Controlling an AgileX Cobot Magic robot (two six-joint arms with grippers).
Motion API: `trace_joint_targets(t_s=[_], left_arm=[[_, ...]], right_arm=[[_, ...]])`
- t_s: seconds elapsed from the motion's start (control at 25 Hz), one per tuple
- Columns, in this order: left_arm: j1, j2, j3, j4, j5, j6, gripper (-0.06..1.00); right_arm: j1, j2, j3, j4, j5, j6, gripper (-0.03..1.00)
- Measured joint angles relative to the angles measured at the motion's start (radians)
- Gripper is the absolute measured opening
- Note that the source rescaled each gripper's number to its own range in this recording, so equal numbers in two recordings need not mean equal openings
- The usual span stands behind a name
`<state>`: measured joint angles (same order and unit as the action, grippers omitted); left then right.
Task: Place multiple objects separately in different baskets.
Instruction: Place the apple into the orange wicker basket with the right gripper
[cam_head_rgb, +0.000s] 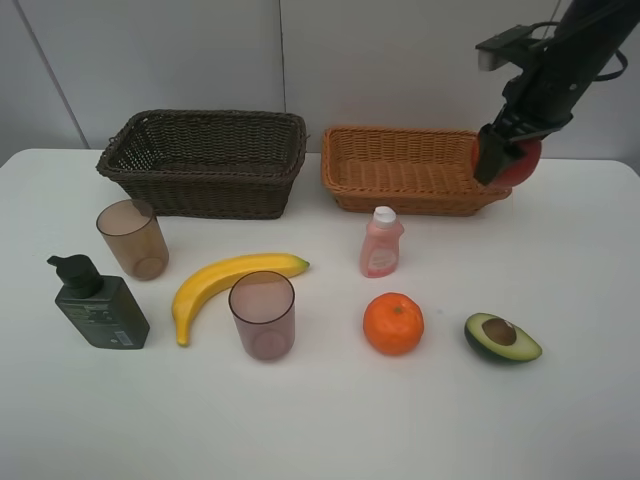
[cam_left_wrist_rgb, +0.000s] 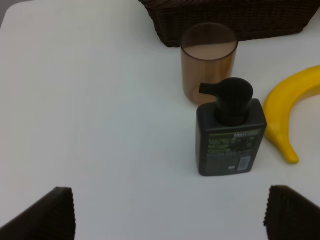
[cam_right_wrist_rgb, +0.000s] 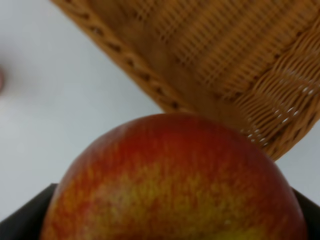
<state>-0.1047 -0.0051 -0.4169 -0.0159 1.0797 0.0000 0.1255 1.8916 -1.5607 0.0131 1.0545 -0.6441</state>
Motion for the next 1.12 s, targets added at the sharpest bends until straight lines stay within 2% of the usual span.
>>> trace_joint_targets(t_s=[0.48, 0.72, 1.12], left_arm=[[0.0, 0.0, 0.0, 0.0, 0.0, 0.0, 1.0], [0.0, 0.0, 0.0, 0.0, 0.0, 0.0, 1.0], [0.0, 0.0, 0.0, 0.0, 0.0, 0.0, 1.0]], right_arm=[[-0.024, 0.18, -0.178, 0.004, -0.21, 0.0, 0.7], [-0.024, 0.254, -0.2, 0.065, -0.339, 0.0, 0.7], [-0.024, 0.316, -0.2, 0.083, -0.437, 0.0, 0.7]])
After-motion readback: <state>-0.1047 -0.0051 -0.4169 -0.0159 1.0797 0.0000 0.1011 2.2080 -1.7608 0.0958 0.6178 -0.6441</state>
